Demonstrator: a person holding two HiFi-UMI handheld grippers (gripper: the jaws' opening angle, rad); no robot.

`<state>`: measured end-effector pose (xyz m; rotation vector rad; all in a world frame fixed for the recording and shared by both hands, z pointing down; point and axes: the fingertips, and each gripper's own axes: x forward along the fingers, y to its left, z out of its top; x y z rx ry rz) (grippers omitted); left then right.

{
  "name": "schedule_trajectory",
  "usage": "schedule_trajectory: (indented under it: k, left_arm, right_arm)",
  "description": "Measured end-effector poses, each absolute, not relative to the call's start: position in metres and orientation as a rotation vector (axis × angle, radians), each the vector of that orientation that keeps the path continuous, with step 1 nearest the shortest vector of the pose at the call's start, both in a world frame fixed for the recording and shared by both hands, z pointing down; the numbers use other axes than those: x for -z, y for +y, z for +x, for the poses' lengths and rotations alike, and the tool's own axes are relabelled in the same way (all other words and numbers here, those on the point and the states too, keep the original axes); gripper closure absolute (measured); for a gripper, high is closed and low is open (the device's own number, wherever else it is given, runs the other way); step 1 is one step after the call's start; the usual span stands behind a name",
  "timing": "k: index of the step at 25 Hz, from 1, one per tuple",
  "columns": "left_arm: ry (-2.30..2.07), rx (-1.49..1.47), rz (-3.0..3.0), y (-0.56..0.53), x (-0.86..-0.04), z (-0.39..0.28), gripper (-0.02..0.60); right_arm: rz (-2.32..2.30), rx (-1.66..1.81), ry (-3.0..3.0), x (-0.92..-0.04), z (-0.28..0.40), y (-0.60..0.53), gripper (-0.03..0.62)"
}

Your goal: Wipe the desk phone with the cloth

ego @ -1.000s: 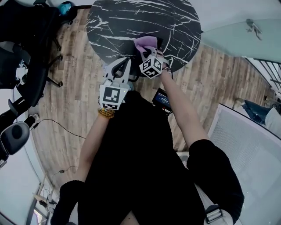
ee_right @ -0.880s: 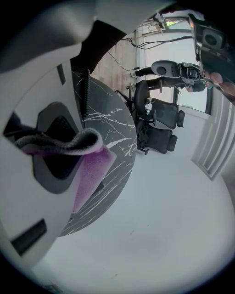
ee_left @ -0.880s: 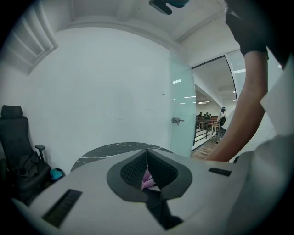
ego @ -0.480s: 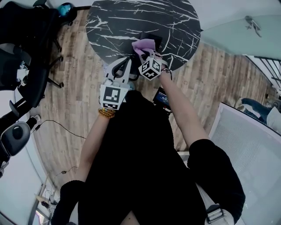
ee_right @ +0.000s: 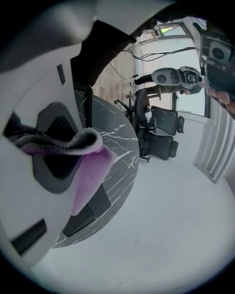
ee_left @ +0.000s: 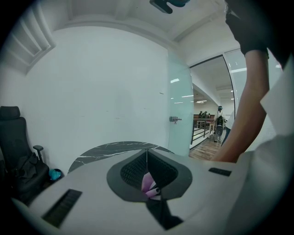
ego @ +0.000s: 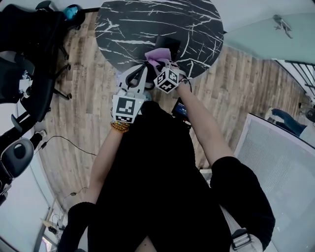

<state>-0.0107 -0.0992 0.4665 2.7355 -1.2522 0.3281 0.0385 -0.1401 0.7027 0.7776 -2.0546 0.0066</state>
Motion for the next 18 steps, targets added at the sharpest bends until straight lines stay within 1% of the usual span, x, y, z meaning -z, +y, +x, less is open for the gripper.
schedule_trajectory:
  k: [18]
  left_arm:
    - [-1.24, -0.338, 2.744, -0.094, -0.468, -0.011, 0.563]
  right_arm:
    - [0.646, -0.123, -2.064, -0.72, 0.028, -0.109, 0.531]
